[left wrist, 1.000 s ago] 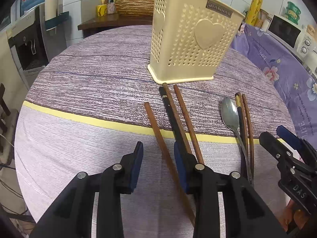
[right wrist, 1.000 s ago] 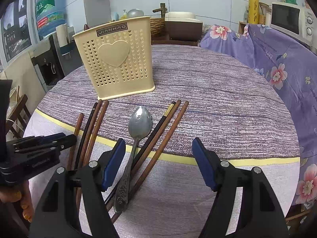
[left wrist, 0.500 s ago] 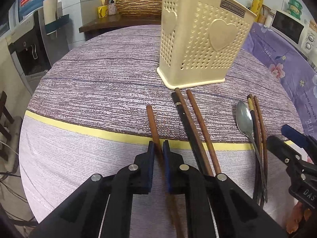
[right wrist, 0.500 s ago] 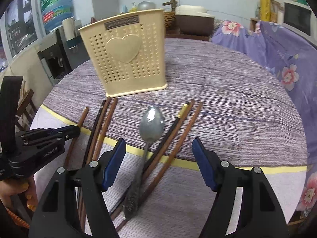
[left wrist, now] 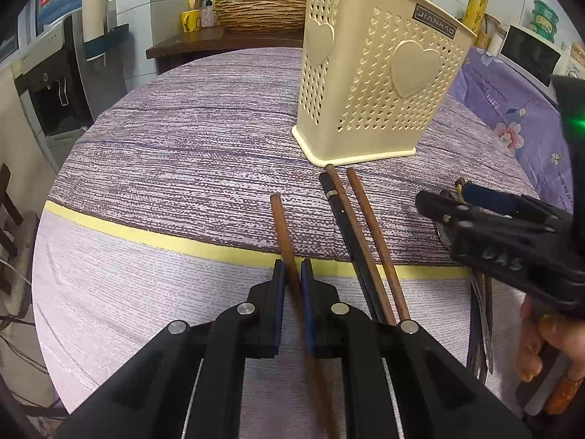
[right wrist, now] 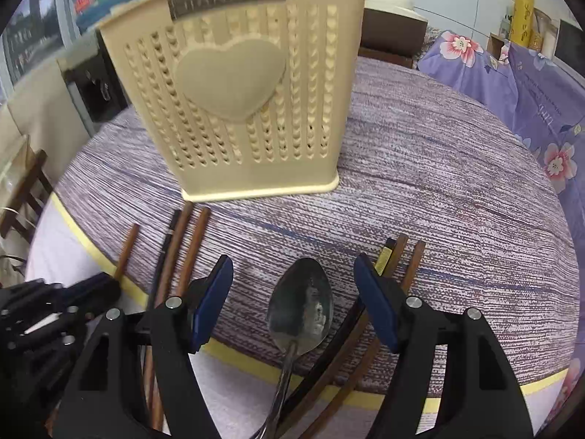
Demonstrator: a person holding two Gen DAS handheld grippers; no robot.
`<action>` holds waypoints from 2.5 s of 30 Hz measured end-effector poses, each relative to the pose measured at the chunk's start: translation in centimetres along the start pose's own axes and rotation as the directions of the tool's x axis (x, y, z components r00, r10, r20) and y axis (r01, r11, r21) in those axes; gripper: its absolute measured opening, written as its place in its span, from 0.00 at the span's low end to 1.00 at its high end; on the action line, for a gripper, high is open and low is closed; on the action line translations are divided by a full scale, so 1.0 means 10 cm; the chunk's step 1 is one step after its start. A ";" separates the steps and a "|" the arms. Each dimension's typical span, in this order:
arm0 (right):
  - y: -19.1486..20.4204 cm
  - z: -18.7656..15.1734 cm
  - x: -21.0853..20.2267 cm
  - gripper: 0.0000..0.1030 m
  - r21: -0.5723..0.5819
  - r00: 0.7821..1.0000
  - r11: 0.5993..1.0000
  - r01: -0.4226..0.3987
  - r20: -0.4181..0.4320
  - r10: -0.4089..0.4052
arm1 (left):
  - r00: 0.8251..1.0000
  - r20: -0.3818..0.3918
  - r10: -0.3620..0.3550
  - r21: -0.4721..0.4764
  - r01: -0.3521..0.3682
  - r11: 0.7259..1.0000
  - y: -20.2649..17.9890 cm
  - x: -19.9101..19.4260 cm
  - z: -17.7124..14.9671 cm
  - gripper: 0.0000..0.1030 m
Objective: Organize utensils
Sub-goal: 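Grasp the pointed silver spoon with the right tool while the left tool approaches a brown chopstick, then close the left tool on the brown chopstick while the right tool lifts the spoon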
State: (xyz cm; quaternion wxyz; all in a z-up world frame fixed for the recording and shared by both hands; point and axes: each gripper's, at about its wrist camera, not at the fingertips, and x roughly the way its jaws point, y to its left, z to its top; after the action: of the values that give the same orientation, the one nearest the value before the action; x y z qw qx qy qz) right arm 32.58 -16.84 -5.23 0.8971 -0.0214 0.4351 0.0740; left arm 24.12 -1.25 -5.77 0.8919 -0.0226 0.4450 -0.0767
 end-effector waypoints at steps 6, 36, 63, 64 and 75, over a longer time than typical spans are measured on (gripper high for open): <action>0.05 -0.12 0.05 0.65 -0.018 0.999 1.000 0.021 -0.024 -0.021 | 1.000 0.001 -0.003 -0.002 0.003 1.000 0.00 0.00 0.00 0.10; -0.09 -0.17 -0.47 0.37 0.066 0.994 0.996 -0.056 0.099 0.049 | 1.000 -0.002 -0.009 -0.007 0.009 1.000 0.01 0.00 0.01 0.10; -0.14 -0.34 -1.48 0.37 0.062 0.942 0.996 -0.060 0.334 0.036 | 0.997 -0.048 0.057 -0.015 -0.058 0.998 -0.04 0.21 0.30 0.09; -0.16 -0.35 -1.48 0.37 0.065 0.941 0.996 -0.062 0.336 0.037 | 0.997 -0.043 0.058 -0.016 -0.059 0.998 -0.04 0.20 0.30 0.09; -0.17 -0.36 -1.46 0.37 0.071 0.938 0.995 -0.070 0.345 0.042 | 0.999 0.010 0.042 -0.054 -0.042 0.998 0.01 0.09 0.31 0.08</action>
State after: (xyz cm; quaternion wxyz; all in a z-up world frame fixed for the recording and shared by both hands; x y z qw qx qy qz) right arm 21.13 -20.52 3.98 0.9567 0.0410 0.2755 0.0842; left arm 27.12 -1.37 -4.61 0.8949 -0.0375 0.4424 -0.0459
